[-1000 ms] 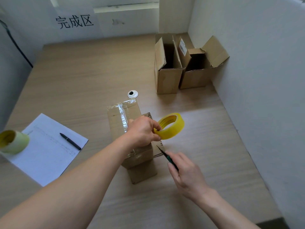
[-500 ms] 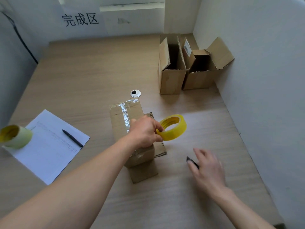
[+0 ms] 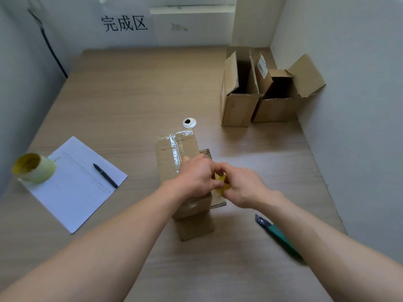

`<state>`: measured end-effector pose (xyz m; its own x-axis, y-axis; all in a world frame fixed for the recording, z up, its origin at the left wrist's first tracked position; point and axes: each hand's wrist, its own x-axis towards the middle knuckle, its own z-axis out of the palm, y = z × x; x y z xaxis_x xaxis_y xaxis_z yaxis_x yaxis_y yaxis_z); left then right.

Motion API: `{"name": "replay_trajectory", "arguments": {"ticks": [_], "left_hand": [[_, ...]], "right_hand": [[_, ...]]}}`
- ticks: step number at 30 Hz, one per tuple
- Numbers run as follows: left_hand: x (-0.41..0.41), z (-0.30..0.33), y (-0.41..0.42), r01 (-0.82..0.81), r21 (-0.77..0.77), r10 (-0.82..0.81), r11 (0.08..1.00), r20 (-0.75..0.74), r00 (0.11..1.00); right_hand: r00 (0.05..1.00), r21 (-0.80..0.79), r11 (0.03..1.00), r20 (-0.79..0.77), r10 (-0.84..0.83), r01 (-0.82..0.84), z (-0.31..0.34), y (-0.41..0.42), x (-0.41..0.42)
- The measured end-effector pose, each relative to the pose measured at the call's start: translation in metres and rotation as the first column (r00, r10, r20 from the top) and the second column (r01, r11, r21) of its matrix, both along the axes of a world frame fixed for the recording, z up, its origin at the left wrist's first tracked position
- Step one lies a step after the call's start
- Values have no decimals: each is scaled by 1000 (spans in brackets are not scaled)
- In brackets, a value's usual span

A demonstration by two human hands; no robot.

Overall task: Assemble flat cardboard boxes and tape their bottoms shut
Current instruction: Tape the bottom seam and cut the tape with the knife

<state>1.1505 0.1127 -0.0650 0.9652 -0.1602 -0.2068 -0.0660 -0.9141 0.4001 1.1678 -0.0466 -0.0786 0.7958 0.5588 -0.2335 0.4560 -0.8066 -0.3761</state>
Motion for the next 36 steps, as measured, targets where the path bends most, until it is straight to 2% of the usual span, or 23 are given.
{"name": "replay_trajectory", "arguments": {"ticks": [2,6,8,11,12,13,15,16,18,20,22,24,26,27,30,31,32,34,35,36], "left_hand": [[-5,-2,5,10,-41,-7,999,62,998],[-19,-3,16,4,-219,40,976,197,980],[-28,-3,21,82,-186,-38,979,230,973],[-38,-8,22,169,-30,-158,985,227,961],[-39,-10,21,171,7,-167,985,242,956],[-39,-11,19,166,26,-167,986,268,949],[-38,-12,16,162,45,-168,986,309,936],[-38,-12,15,165,50,-173,985,313,934],[-37,-14,14,151,67,-164,986,318,934],[-36,-15,10,108,114,-139,988,311,940],[-35,-15,0,29,172,-81,985,301,950],[-34,-15,-13,-88,213,24,973,284,959],[-31,-16,-23,-193,232,129,953,265,955],[-29,-16,-27,-230,221,171,948,255,952],[-24,-15,-28,-293,137,255,946,240,937],[-24,-13,-26,-319,34,303,947,234,924],[-24,-9,-22,-351,-148,377,925,216,901],[-29,2,-6,-369,-505,512,780,175,841],[-36,8,3,-335,-595,563,731,248,788],[-44,11,12,-309,-613,601,727,350,719]], "right_hand": [[999,13,1000,-43,-23,24,-2,7,1],[988,8,998,-146,-53,55,-1,17,5],[981,-32,998,-183,-61,56,-5,22,7],[972,-34,995,-214,-97,92,-9,26,9],[984,-45,996,-157,-82,76,-11,28,8],[999,-44,999,-34,-34,32,-12,28,8],[966,-34,996,243,86,-80,-15,27,11],[944,-24,996,317,89,-86,-15,25,13],[935,29,1000,355,-9,-1,-12,25,20],[937,125,977,285,-200,171,-13,31,23],[890,277,879,132,-436,389,-16,37,18],[753,416,659,-107,-649,627,-20,39,11],[598,474,426,-304,-742,770,-25,36,2],[551,482,359,-351,-757,799,-27,34,-3],[523,491,311,-385,-760,814,-29,30,-16],[528,496,312,-386,-757,810,-29,30,-18],[532,500,314,-386,-753,807,-28,31,-19],[547,512,320,-387,-743,797,-24,36,-17],[560,520,331,-379,-736,787,-20,40,-16],[578,530,347,-365,-730,774,-17,45,-15]]}}
